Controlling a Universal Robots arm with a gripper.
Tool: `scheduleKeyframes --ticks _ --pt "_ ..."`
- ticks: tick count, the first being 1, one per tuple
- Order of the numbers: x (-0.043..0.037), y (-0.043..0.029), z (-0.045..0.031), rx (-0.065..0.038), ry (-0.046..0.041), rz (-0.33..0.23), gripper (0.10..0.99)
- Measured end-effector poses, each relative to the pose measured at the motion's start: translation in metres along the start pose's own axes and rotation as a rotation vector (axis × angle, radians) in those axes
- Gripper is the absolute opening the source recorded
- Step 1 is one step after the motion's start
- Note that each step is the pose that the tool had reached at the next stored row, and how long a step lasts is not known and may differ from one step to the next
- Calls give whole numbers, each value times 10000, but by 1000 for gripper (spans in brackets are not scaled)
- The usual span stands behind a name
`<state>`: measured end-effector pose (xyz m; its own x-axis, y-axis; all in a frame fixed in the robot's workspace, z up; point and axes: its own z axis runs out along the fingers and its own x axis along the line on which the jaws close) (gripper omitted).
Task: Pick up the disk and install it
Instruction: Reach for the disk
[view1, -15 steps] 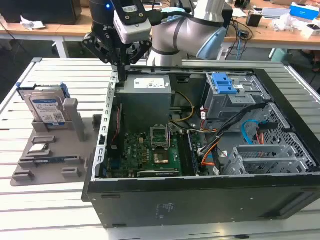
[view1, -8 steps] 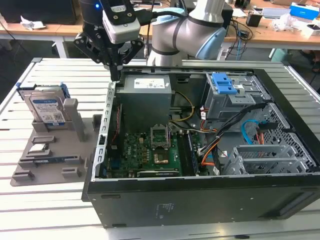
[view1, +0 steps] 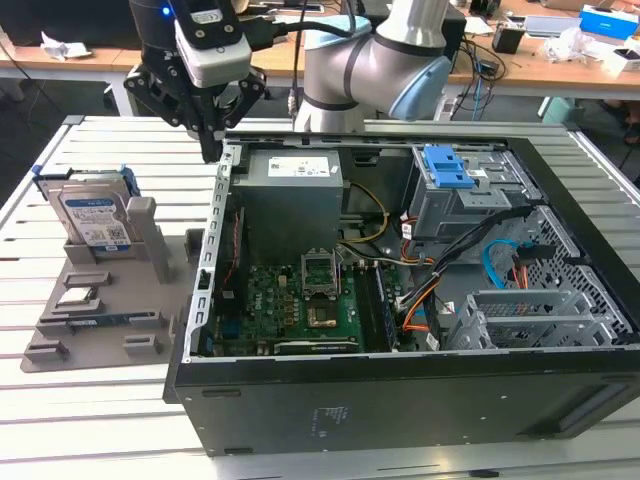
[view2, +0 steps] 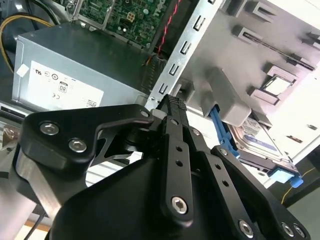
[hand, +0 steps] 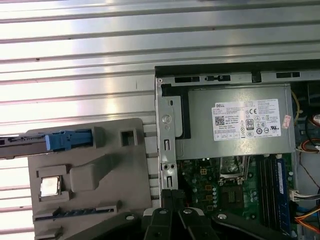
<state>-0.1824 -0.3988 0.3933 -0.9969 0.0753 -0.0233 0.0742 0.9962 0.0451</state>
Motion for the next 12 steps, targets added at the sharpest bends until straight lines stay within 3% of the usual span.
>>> scheduleKeyframes --ticks 12 --pt "273 -20 -7 0 0 0 106"
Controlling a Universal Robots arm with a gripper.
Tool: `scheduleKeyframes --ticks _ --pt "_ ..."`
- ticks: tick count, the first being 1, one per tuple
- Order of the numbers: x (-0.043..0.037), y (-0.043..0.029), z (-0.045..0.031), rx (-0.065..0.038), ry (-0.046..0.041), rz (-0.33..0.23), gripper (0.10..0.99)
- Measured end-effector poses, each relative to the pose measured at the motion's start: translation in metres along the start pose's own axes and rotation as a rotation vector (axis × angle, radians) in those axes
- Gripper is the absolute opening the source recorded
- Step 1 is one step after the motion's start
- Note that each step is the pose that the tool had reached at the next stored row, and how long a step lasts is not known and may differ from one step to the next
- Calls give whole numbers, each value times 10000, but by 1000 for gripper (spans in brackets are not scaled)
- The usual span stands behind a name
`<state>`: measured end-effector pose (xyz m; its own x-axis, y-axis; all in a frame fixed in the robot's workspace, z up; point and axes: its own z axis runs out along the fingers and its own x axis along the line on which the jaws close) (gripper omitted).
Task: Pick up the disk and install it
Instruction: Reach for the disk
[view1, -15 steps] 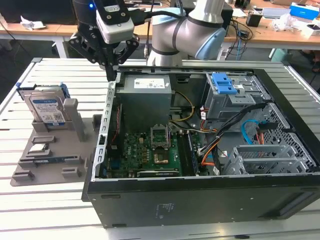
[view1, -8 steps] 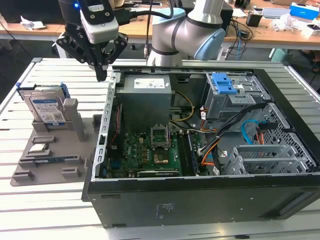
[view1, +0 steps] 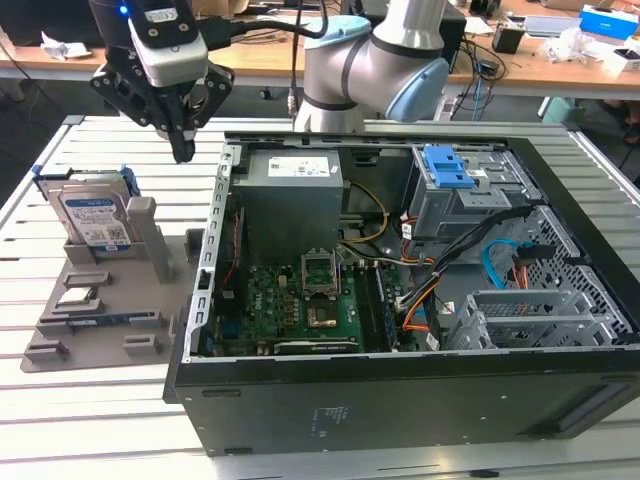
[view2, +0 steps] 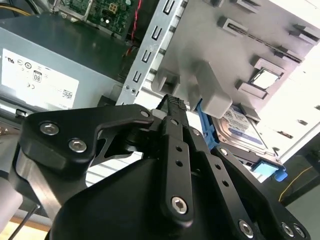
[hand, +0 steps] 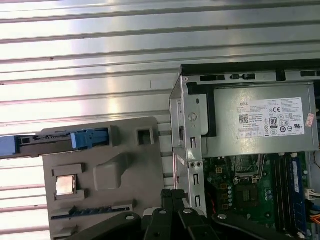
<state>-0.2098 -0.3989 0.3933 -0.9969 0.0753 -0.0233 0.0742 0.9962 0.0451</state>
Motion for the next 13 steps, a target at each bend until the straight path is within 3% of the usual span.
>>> scheduleKeyframes --ticks 13 --pt "314 -23 -8 -1 0 0 106"
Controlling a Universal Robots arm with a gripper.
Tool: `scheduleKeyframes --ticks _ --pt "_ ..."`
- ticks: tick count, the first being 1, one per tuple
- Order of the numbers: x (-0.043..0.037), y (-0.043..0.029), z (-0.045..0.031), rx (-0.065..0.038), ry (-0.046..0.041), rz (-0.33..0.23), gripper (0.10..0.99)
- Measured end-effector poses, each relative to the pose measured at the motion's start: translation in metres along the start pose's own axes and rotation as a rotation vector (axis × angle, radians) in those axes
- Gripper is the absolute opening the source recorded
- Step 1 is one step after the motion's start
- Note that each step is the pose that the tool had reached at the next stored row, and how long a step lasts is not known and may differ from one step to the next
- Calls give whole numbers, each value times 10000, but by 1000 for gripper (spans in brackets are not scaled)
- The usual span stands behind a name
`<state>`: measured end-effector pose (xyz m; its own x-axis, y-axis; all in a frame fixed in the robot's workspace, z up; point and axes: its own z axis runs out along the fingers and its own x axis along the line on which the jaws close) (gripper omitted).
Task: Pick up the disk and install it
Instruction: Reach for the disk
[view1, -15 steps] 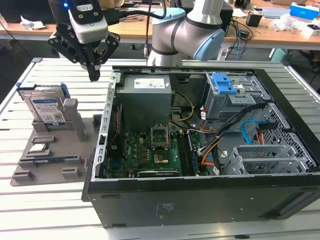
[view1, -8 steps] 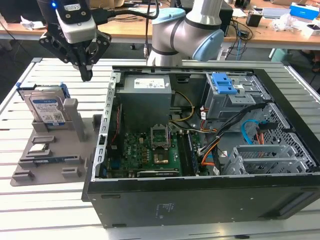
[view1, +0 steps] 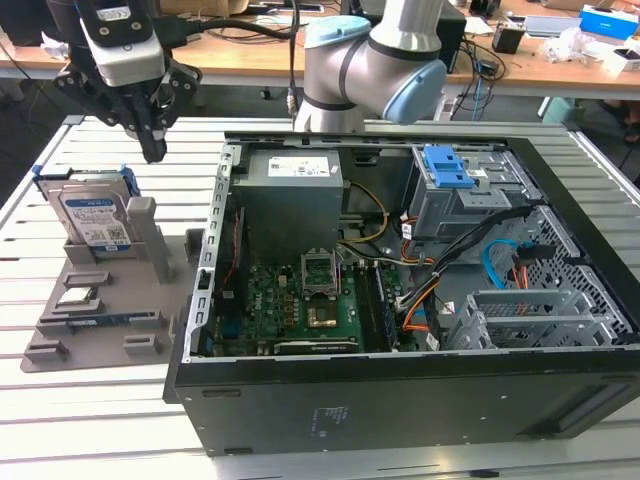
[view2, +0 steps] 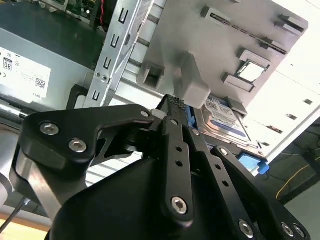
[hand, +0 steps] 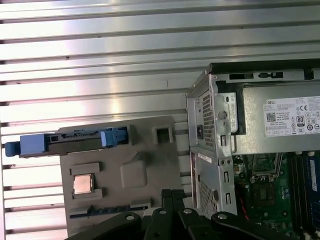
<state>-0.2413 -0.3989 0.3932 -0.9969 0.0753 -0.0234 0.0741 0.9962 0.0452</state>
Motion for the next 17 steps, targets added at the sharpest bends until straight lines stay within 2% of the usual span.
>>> scheduleKeyframes --ticks 14,17 --pt "253 -19 -7 1 0 0 106" --pt "331 -25 -9 1 1 1 106"
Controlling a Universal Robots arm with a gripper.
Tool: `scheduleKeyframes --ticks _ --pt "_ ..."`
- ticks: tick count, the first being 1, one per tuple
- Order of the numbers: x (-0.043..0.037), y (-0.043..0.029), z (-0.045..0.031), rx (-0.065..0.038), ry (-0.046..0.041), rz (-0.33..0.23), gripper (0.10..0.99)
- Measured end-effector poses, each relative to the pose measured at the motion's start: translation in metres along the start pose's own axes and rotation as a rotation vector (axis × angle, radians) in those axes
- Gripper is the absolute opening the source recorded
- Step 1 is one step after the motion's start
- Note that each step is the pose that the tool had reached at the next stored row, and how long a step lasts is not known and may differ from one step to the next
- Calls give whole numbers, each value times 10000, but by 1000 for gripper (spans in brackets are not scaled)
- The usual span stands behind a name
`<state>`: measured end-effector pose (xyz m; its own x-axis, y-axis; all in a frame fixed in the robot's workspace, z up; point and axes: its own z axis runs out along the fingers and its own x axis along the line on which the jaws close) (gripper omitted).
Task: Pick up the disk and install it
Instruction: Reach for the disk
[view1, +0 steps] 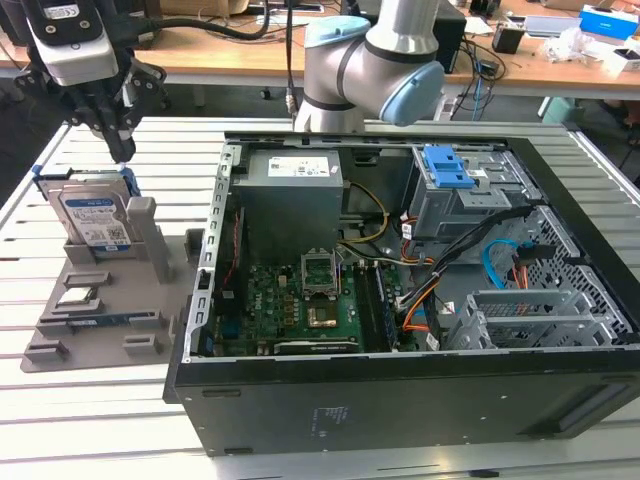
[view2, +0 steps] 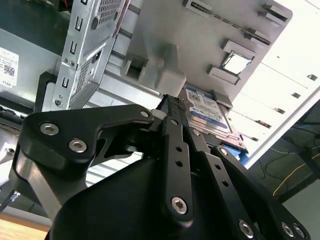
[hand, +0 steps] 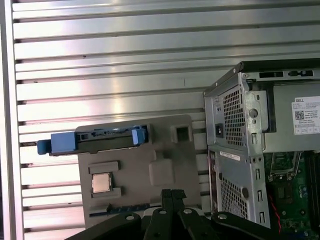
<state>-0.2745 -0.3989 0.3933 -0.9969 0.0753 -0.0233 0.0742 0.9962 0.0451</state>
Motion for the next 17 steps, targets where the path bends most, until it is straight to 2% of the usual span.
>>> scheduleKeyframes --ticks 11,17 --pt "220 -16 -6 0 -1 0 106" --pt "314 -23 -8 0 -1 0 106"
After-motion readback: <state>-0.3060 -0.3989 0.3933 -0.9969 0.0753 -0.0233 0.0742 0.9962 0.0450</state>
